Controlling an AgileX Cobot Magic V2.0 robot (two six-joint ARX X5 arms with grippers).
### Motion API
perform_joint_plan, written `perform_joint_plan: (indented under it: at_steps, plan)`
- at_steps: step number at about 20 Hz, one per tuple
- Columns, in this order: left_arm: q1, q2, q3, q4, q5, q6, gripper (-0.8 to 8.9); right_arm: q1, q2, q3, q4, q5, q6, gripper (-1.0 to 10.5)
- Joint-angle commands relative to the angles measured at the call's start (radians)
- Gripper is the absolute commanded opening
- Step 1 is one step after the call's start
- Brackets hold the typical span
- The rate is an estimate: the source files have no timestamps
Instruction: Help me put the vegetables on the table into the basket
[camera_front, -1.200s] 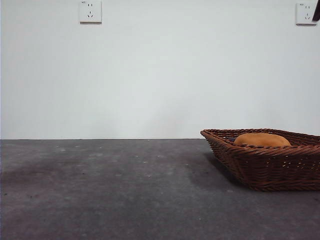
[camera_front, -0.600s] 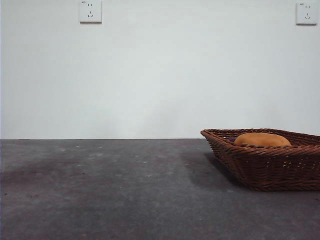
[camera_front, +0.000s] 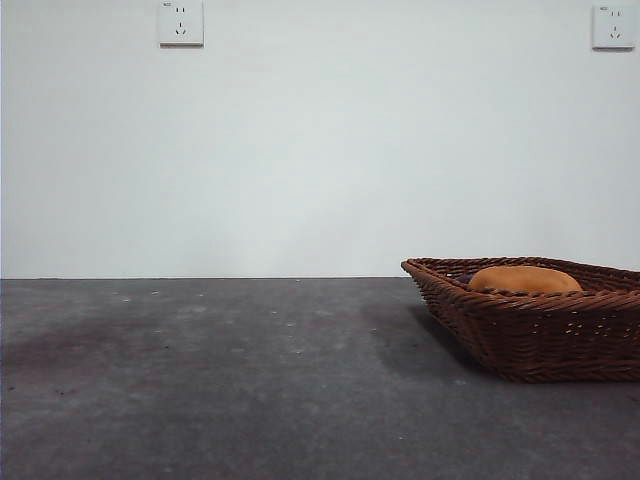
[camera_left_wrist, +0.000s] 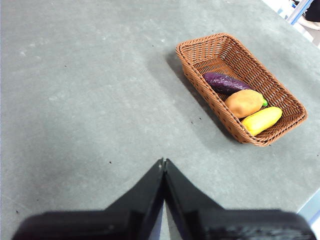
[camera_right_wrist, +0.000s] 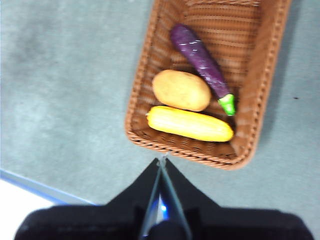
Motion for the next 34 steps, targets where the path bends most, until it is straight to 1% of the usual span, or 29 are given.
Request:
perform_joint_plan:
  at_steps: [1,8,9,10,12,13,14,16,17,18,19,21,24,27,31,34]
  plan:
    - [0.002,0.000,-0.001,0.007,0.003,0.011,-0.04,0.000,0.003,-0.001,-0.021,0.032,0.005,0.0]
    - [0.002,0.000,-0.001,0.007,-0.002,0.021,-0.04,0.000,0.003,-0.001,-0.021,0.105,0.001,0.0]
    - [0.002,0.000,-0.001,0.009,-0.008,0.045,-0.04,0.000,0.003,-0.001,-0.021,0.108,0.001,0.0]
    - [0.004,-0.013,-0.001,0.013,-0.024,0.092,-0.04,0.000,0.003,-0.001,-0.021,0.113,0.001,0.0]
    - [0.029,-0.070,-0.002,0.051,-0.125,0.217,-0.04,0.000,0.003,-0.001,-0.021,0.112,0.001,0.0]
    - [0.051,-0.109,-0.006,0.087,-0.156,0.258,-0.04,0.000,0.003,-0.001,-0.021,0.112,0.001,0.0]
    - [0.080,-0.156,-0.016,0.127,-0.158,0.285,-0.04,0.000,0.003,-0.001,-0.021,0.112,0.001,0.0]
    - [0.149,-0.256,-0.065,0.232,-0.162,0.301,-0.04,0.000,0.004,-0.001,-0.021,0.112,0.001,0.0]
    - [0.185,-0.305,-0.105,0.291,-0.177,0.319,-0.04,0.000,0.004,-0.001,-0.021,0.112,0.001,0.0]
    - [0.218,-0.354,-0.157,0.354,-0.218,0.335,-0.04,0.000,0.004,-0.001,-0.021,0.112,0.001,0.0]
    - [0.239,-0.390,-0.205,0.403,-0.242,0.338,-0.04,0.000,0.004,-0.001,-0.021,0.112,0.001,0.0]
    - [0.275,-0.474,-0.327,0.480,-0.237,0.333,-0.04,0.000,0.004,-0.001,-0.021,0.113,0.001,0.0]
    - [0.293,-0.586,-0.538,0.568,-0.240,0.308,-0.04,0.000,0.004,-0.001,-0.021,0.112,0.001,0.0]
    - [0.293,-0.652,-0.728,0.651,-0.240,0.248,-0.04,0.000,0.004,-0.001,-0.021,0.112,0.001,0.0]
    - [0.293,-0.723,-0.898,0.704,-0.240,0.192,-0.04,0.000,0.004,-0.001,-0.021,0.112,0.001,0.0]
    - [0.293,-0.797,-0.986,0.706,-0.240,0.164,-0.04,0.000,0.004,-0.001,-0.021,0.112,0.001,0.0]
